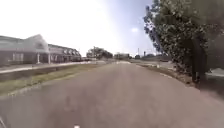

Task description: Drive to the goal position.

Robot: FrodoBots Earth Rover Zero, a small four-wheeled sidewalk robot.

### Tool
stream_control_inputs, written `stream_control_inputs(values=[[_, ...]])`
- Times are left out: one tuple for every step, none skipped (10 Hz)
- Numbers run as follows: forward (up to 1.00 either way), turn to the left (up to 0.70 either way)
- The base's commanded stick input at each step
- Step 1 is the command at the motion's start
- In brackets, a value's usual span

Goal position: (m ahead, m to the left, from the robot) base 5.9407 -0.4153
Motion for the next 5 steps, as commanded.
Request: stream_control_inputs(values=[[1.0,-0.26],[1.0,-0.23],[1.0,-0.01],[1.0,-0.11],[0.99,-0.22]])
